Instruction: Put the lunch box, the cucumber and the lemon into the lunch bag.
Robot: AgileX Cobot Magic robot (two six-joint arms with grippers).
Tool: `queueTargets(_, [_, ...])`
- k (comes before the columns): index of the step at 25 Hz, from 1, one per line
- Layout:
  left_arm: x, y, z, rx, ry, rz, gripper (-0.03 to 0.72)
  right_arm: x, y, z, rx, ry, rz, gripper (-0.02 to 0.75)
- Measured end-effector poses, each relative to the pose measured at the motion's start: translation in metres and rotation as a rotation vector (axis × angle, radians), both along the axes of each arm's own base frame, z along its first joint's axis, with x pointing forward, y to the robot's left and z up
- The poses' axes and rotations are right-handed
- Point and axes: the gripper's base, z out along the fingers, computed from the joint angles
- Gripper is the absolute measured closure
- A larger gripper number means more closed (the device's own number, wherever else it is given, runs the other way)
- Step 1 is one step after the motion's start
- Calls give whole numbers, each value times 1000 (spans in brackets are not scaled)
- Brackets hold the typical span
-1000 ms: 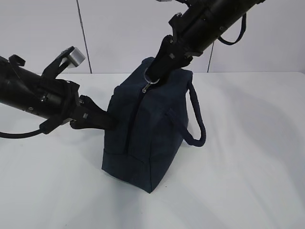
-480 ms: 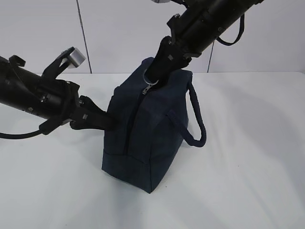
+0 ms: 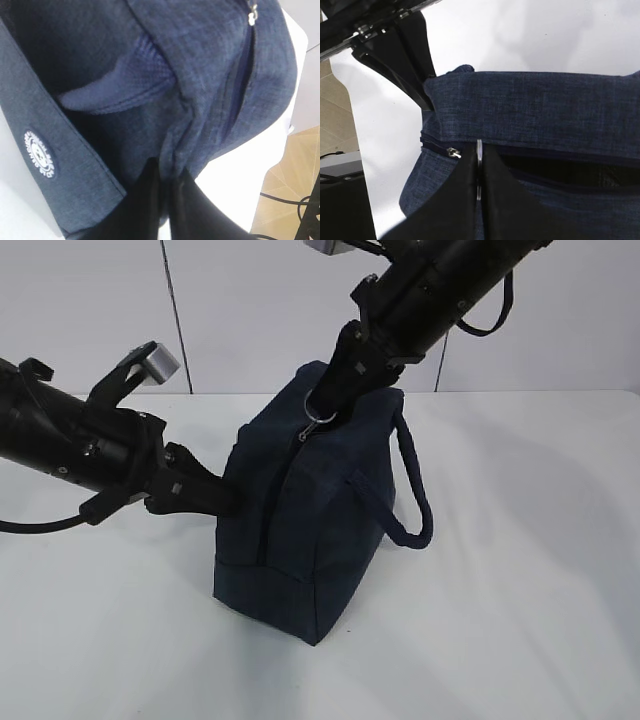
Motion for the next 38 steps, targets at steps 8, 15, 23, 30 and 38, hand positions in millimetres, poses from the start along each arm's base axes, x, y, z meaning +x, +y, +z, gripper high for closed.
queueTargets(8, [2,1,-3,21,3,24,692,-1,2,2,26,6,-1,730])
queueTargets(15, [5,0,-11,15,38,45,692,-4,5,14,72,-10,13,730])
queueTargets(23, [6,0,-10,11,35,47,692,-2,3,22,40,-54,21,730])
queueTargets(30, [6,0,-10,12,35,46,692,7,-8,22,42,-92,-35,730])
queueTargets(38, [7,0,-11,19,30,54,692,21,-8,9,40,-99,-74,730])
